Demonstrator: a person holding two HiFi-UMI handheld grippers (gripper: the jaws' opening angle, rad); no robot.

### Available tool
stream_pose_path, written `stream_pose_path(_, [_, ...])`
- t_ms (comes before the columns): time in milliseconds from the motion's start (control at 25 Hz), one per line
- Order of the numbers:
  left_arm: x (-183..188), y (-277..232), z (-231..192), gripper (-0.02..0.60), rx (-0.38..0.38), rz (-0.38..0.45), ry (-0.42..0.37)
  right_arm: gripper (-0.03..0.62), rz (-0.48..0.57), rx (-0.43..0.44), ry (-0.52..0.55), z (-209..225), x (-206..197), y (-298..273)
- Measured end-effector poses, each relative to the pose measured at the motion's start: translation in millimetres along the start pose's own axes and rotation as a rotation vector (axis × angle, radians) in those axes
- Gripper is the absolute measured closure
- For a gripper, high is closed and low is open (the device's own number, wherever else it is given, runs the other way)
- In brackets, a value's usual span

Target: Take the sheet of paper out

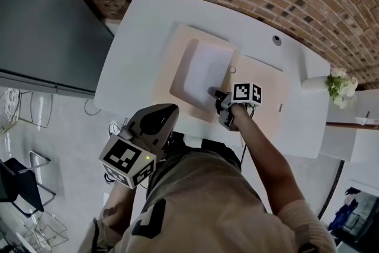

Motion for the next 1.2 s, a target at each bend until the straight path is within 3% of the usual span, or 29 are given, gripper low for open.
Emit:
stream_pose_path(720, [-6,4,-13,0.568,-0.105,-0.003,-0.005,0.569,0.066,-0.117,0.055,-1,-8,29])
stream_pose_path(1200, [6,0,2,0.568,-0.082,0.008,-0.032,0.569,0.037,-0.105,0.079,8,-3,36])
Point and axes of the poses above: the fingertips, and each gripper's own axes: y backward along the fingers, z to its right, x out of its top, the point moved 5 cm from there along y, backward along the fingers, and after that the axes turned 14 degrees about x, right-handed, at the moved point
